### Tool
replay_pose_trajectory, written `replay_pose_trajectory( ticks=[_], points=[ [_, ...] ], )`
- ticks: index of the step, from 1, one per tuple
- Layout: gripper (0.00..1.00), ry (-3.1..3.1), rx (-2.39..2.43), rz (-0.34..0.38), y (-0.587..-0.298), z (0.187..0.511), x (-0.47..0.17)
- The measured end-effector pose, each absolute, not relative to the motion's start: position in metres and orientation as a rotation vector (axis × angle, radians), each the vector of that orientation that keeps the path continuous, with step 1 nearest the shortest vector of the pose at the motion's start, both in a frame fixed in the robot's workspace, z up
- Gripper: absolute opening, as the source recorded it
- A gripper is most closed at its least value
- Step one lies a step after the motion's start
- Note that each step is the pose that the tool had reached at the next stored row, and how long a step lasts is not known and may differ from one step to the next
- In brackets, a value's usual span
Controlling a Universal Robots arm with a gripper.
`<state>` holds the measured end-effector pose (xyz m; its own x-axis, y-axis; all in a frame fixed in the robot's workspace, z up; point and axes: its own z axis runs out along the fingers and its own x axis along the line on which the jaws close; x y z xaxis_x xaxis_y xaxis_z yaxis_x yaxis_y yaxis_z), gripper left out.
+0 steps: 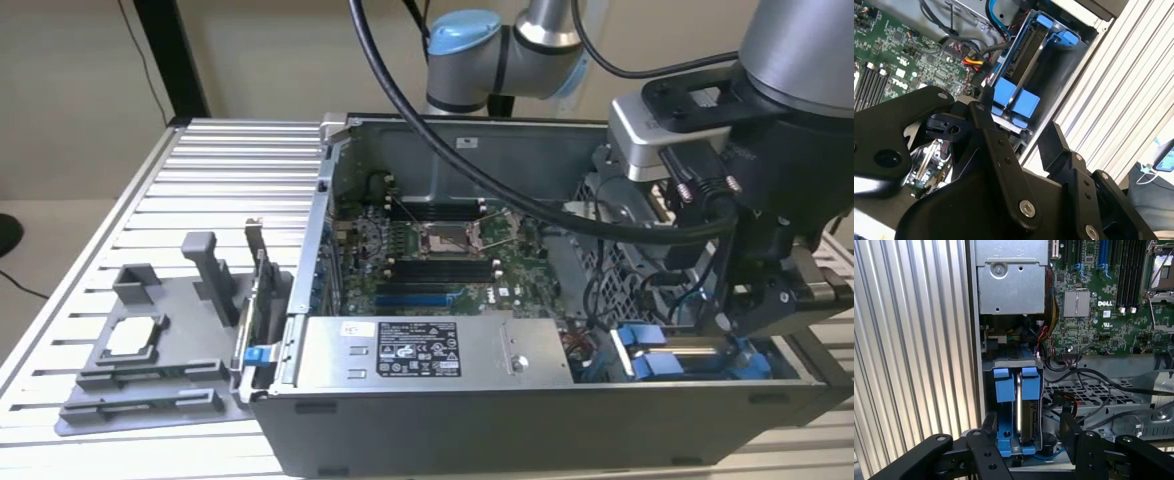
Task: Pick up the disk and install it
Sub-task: 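Insert the disk into the insertion slot, then insert the first disk wire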
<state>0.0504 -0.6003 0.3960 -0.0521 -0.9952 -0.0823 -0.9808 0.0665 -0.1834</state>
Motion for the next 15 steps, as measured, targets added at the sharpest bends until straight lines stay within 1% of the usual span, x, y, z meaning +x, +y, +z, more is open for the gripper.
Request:
replay_pose_trajectory(
  ticks=[13,15],
  points=[
    [1.0,2.163,-2.029,-0.122,-0.6002,0.396,0.0538],
    [1.0,2.176,-2.036,-0.114,-0.6002,0.3959,0.0555]
  ],
)
